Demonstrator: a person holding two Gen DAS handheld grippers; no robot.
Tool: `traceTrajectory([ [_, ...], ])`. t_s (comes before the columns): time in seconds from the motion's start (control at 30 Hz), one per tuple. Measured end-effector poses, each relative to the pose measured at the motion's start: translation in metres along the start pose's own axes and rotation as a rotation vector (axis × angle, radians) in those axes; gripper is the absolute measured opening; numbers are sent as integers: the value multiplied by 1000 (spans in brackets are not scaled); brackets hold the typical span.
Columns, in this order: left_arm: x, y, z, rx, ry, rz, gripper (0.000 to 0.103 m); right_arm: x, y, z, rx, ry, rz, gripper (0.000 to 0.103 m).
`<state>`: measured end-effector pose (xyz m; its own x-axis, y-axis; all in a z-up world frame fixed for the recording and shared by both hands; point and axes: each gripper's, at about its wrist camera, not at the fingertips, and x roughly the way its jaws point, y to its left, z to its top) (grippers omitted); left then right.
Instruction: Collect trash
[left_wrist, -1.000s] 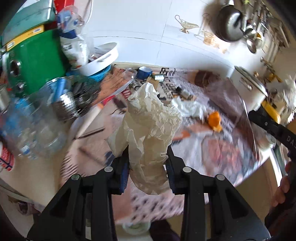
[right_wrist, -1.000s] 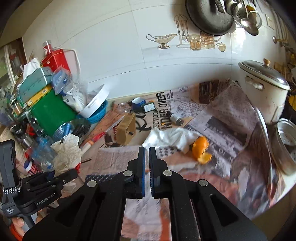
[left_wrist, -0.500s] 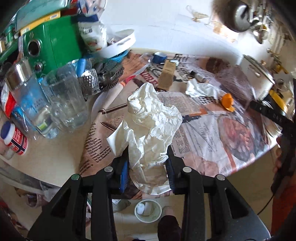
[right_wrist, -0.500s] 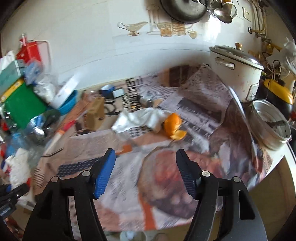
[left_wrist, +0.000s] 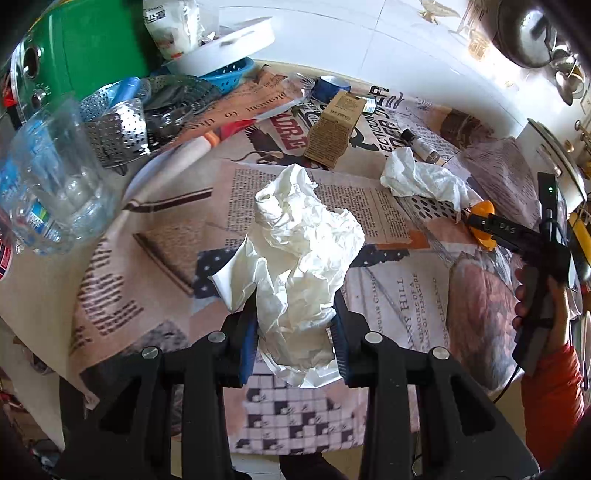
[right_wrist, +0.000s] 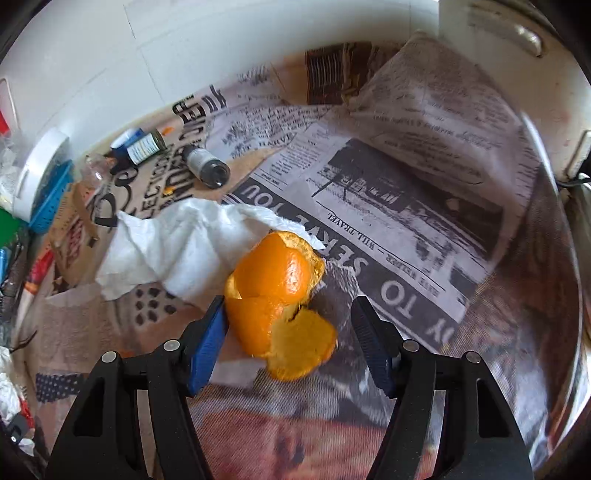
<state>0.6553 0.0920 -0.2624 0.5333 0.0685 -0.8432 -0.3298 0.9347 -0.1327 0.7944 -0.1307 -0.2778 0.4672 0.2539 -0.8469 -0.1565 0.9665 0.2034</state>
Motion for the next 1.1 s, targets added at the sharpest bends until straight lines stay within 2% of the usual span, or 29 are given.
traceTrajectory([
  [0.07, 4, -5, 2, -3, 5, 5, 34, 1, 3, 0, -43, -14, 9, 62],
  [0.13, 7, -9, 3, -6, 8, 4, 34, 0, 9, -2, -95, -16, 29, 49],
  [0.2, 8, -14, 4, -3, 10, -1, 34, 3, 13, -3, -128, -14, 39, 30],
  [0.27, 7, -18, 4, 4, 8, -7, 34, -3, 14, -7, -144, -25, 46, 26],
  [0.3, 5, -19, 5, 9, 5, -10, 34, -8, 16, -8, -149, -34, 61, 9],
  [0.33, 2, -20, 4, 13, 1, -12, 34, -14, 17, -9, -142, -23, 72, 6],
  [0.5, -18, -16, 2, 39, -25, -41, 34, -51, 25, -17, -103, -56, 110, 4],
  [0.63, -43, -3, -5, 76, -55, -67, 34, -89, 43, -32, -102, -106, 107, 4],
  [0.77, -71, 16, -17, 108, -81, -99, 34, -135, 65, -50, -89, -186, 71, 4],
  [0.87, -91, 33, -28, 142, -98, -118, 34, -165, 92, -64, -137, -242, 47, 4],
  [0.97, -104, 51, -39, 172, -99, -105, 34, -172, 126, -81, -239, -237, 49, 4],
  [1.1, -106, 71, -47, 147, -84, -90, 34, -147, 150, -103, -311, -132, 90, 4],
])
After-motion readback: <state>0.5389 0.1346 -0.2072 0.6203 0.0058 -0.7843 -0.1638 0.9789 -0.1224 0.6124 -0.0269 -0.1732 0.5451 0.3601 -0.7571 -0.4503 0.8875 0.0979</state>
